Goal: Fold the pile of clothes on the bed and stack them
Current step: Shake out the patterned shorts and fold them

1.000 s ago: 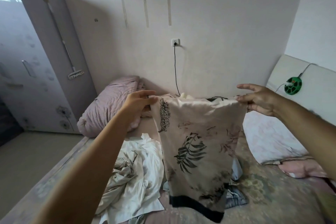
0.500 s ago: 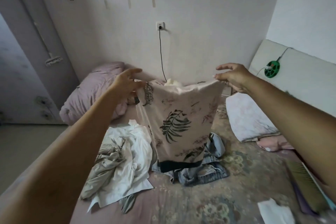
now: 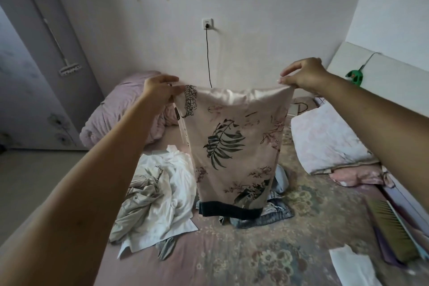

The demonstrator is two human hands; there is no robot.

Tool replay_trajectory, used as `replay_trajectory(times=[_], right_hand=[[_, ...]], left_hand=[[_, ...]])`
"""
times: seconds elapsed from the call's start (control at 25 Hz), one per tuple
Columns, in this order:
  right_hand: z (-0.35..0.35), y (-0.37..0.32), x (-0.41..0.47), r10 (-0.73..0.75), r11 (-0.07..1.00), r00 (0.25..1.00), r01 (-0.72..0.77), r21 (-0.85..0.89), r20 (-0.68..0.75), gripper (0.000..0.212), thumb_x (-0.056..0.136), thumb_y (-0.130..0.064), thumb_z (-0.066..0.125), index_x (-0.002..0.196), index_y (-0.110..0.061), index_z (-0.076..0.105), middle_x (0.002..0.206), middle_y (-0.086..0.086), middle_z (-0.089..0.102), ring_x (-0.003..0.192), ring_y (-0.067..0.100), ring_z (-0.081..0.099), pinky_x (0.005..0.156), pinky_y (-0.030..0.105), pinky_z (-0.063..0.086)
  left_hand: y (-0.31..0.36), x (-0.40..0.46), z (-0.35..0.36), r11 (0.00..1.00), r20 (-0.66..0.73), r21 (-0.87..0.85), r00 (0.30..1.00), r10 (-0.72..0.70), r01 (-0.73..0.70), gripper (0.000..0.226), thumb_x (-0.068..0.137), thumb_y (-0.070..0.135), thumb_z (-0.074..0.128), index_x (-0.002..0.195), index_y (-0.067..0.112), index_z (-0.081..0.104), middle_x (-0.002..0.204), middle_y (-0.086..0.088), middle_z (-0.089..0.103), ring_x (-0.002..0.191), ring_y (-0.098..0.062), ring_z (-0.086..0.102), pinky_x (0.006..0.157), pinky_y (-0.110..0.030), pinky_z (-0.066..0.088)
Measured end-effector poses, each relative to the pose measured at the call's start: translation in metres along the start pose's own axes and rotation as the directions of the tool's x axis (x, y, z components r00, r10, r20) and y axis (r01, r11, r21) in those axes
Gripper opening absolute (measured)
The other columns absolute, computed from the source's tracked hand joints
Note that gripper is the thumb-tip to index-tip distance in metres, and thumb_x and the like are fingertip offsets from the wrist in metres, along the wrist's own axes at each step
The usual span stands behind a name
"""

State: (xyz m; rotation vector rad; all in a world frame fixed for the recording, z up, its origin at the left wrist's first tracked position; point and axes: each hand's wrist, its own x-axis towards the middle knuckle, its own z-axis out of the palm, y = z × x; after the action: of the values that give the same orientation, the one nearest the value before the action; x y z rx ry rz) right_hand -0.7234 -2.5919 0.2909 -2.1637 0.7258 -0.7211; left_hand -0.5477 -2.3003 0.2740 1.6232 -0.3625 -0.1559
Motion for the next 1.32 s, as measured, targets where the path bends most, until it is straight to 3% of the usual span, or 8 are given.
replay_trajectory(times=[0.12, 0.24, 0.56, 0.72, 0.84, 1.0, 1.12, 1.32], right_hand=[[0.001, 0.0, -0.007, -0.004, 0.992, 0.988, -0.015, 0.127, 0.152, 0.034, 0.074, -0.01, 0.079, 0.104, 0.001, 0.069, 0.105, 0.014, 0.064, 0.091, 0.017, 0.063, 0.071, 0.014, 0.053], [-0.001, -0.002, -0.017, -0.049, 0.997, 0.961, 0.065, -0.05, 0.274, 0.036, 0.072, -0.012, 0.08, 0.106, -0.005, 0.07, 0.101, 0.007, 0.065, 0.101, 0.014, 0.056, 0.088, 0.023, 0.039], [0.017, 0.019, -0.015, -0.176, 0.973, 0.961, 0.202, -0.11, 0.213, 0.01, 0.073, -0.01, 0.08, 0.08, -0.008, 0.074, 0.072, -0.004, 0.063, 0.067, 0.005, 0.055, 0.064, 0.018, 0.042], [0.023, 0.026, -0.019, -0.23, 0.924, 0.952, 0.279, -0.26, 0.203, 0.015, 0.081, -0.015, 0.073, 0.083, 0.0, 0.072, 0.079, 0.01, 0.064, 0.07, 0.016, 0.055, 0.064, 0.025, 0.04], [0.027, 0.028, -0.025, -0.243, 0.921, 0.944, 0.296, -0.252, 0.221, 0.014, 0.086, -0.014, 0.069, 0.086, -0.001, 0.071, 0.074, 0.006, 0.062, 0.065, 0.012, 0.052, 0.057, 0.016, 0.035], [0.027, 0.032, -0.027, -0.229, 0.916, 0.939, 0.298, -0.27, 0.257, 0.013, 0.087, -0.013, 0.067, 0.09, -0.001, 0.071, 0.077, 0.008, 0.066, 0.073, 0.019, 0.058, 0.063, 0.021, 0.039], [0.029, 0.038, -0.035, -0.247, 0.91, 0.933, 0.316, -0.267, 0.263, 0.013, 0.088, -0.013, 0.066, 0.092, -0.002, 0.071, 0.081, 0.009, 0.065, 0.074, 0.022, 0.057, 0.065, 0.026, 0.041], [0.036, 0.066, -0.049, -0.196, 0.92, 0.918, 0.294, -0.26, 0.345, 0.012, 0.086, -0.014, 0.068, 0.088, -0.002, 0.071, 0.082, 0.018, 0.068, 0.076, 0.021, 0.055, 0.069, 0.027, 0.037]], left_hand=[[-0.005, 0.006, 0.0, 0.999, -0.043, 0.022, 0.999, -0.026, 0.027, 0.035, 0.075, -0.007, 0.073, 0.107, -0.004, 0.061, 0.078, -0.011, 0.06, 0.075, -0.024, 0.06, 0.085, -0.039, 0.053], [-0.006, 0.011, -0.01, 0.987, 0.015, 0.148, 0.998, 0.068, -0.07, 0.033, 0.071, -0.003, 0.077, 0.102, -0.004, 0.066, 0.08, -0.006, 0.063, 0.074, -0.017, 0.061, 0.087, -0.029, 0.054], [-0.023, 0.015, -0.017, 0.785, 0.078, 0.553, 0.955, 0.286, -0.28, 0.032, 0.068, 0.006, 0.082, 0.098, -0.001, 0.072, 0.08, -0.005, 0.063, 0.06, -0.002, 0.049, 0.06, -0.005, 0.04], [-0.03, 0.017, -0.018, 0.682, 0.107, 0.655, 0.934, 0.342, -0.325, 0.023, 0.069, 0.011, 0.082, 0.087, 0.002, 0.074, 0.078, -0.005, 0.063, 0.073, -0.014, 0.053, 0.068, -0.025, 0.042], [-0.036, 0.018, -0.02, 0.616, 0.146, 0.706, 0.923, 0.355, -0.349, 0.019, 0.073, 0.013, 0.079, 0.086, 0.001, 0.074, 0.076, -0.003, 0.058, 0.075, -0.015, 0.049, 0.065, -0.021, 0.03], [-0.046, 0.017, -0.022, 0.613, 0.219, 0.676, 0.906, 0.362, -0.408, 0.019, 0.075, 0.011, 0.078, 0.079, -0.004, 0.066, 0.075, -0.015, 0.063, 0.069, -0.028, 0.054, 0.062, -0.022, 0.032], [-0.051, 0.009, -0.026, 0.652, 0.247, 0.64, 0.912, 0.328, -0.408, 0.018, 0.076, 0.01, 0.077, 0.073, 0.009, 0.059, 0.063, 0.006, 0.052, 0.057, -0.008, 0.047, 0.059, -0.017, 0.037], [-0.069, -0.015, -0.033, 0.759, 0.328, 0.584, 0.939, 0.104, -0.288, 0.019, 0.079, 0.007, 0.073, 0.073, 0.011, 0.056, 0.068, -0.007, 0.059, 0.049, -0.002, 0.057, 0.053, -0.017, 0.053]])
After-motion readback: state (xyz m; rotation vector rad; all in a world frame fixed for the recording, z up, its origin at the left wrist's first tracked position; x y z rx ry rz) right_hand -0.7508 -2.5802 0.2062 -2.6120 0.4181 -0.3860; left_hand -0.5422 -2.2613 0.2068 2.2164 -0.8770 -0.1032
